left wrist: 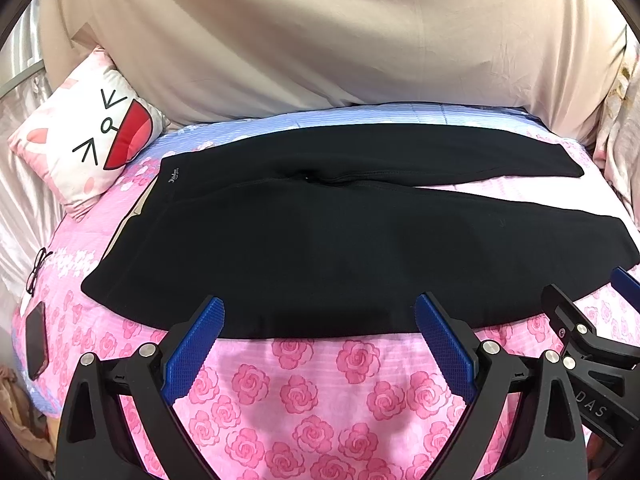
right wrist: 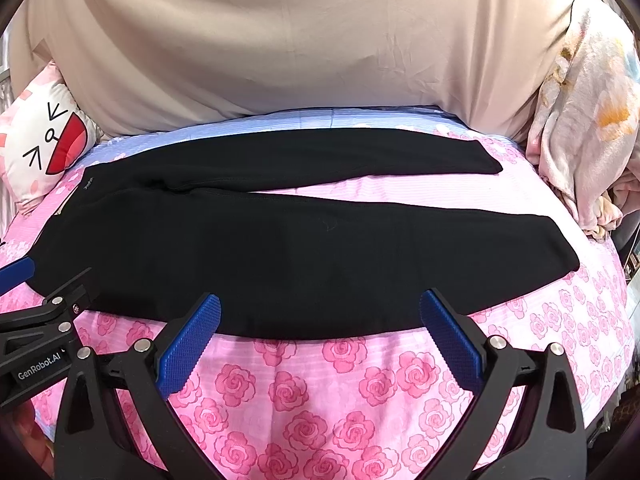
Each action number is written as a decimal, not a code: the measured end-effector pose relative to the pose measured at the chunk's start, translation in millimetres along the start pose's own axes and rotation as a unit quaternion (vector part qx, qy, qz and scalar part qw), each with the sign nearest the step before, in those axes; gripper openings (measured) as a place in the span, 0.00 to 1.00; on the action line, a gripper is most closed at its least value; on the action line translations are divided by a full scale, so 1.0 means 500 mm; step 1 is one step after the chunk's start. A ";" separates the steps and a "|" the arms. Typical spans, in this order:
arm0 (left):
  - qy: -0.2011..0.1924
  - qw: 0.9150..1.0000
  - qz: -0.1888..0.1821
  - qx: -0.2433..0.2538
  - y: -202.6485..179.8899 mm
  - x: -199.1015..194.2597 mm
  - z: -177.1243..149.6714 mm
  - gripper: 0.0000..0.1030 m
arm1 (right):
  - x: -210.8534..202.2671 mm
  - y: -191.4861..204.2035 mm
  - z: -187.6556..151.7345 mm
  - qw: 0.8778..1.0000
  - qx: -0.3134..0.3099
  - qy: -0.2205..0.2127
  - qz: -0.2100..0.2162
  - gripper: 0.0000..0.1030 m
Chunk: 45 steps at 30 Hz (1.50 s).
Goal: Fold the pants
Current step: 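Grasp the trouser waistband with the left gripper while the right gripper grasps the other waistband corner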
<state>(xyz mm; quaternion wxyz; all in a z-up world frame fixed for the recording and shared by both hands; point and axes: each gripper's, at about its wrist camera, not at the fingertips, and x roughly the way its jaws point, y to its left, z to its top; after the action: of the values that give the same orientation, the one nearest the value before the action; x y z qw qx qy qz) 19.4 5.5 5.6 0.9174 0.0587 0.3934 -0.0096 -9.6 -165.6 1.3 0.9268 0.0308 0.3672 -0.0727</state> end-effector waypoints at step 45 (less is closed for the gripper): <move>0.124 0.968 0.069 -0.205 0.674 0.637 0.347 0.94 | 0.719 -0.633 0.468 0.992 0.057 0.107 -0.026 0.96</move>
<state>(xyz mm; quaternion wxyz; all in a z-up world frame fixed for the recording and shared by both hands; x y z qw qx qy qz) 385.8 329.4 -72.4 0.8523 -0.1030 0.4930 0.1415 357.6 -544.5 -75.9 0.8768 0.0813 0.4601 -0.1135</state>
